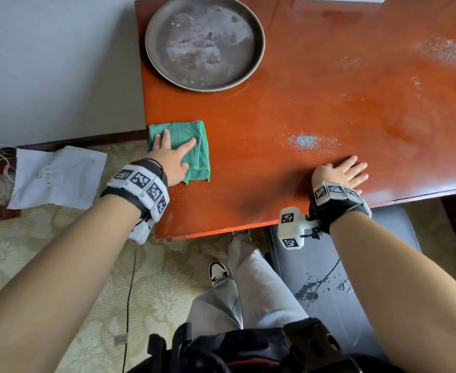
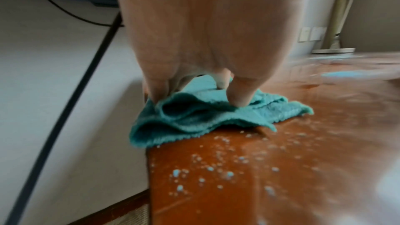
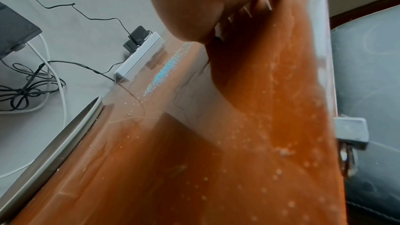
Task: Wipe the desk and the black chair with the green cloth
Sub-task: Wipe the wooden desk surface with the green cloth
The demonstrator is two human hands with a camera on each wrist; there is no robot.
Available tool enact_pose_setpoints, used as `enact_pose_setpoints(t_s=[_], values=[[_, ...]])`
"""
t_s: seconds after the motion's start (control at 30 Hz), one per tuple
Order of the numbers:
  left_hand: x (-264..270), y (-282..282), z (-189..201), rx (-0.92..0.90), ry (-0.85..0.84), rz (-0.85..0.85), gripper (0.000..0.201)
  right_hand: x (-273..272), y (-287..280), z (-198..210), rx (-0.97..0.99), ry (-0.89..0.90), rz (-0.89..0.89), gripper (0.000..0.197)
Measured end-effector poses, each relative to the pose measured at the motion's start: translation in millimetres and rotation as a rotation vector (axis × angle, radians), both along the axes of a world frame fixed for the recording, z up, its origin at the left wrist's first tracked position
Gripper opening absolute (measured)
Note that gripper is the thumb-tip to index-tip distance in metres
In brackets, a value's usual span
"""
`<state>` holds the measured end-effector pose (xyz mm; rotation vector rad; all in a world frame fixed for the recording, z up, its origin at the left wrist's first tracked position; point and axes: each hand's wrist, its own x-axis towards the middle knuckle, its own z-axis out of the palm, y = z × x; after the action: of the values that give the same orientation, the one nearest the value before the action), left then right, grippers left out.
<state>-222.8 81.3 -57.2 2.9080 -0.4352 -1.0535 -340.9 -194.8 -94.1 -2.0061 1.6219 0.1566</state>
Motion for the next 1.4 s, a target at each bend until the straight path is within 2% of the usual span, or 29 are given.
enact_pose_setpoints(t_s=[0.23,0.57,0.73,1.03,1.23,1.4], values=[[-12,-2,5,-0.020,0.108,0.031,0.057,-2,2,-2,-0.007,-0.019,-0.012,0.059],[61,-11,-5,-0.087,-0.021,0.214,0.058,-1,1,-7,-0.001,-0.042,-0.027,0.059],[69,-20,-3,-0.089,-0.060,0.251,0.062,0,-2,-9,0.004,-0.018,-0.027,0.060],[18,-24,3,-0.070,0.066,0.006,0.059,-1,-1,-5,-0.005,-0.019,-0.014,0.058],[-36,-54,-2,-0.112,0.180,-0.225,0.058,-4,-2,-3,0.005,-0.021,0.002,0.058],[-29,-65,-4,-0.101,0.191,-0.254,0.059,-5,-3,-4,-0.006,-0.021,-0.002,0.058]])
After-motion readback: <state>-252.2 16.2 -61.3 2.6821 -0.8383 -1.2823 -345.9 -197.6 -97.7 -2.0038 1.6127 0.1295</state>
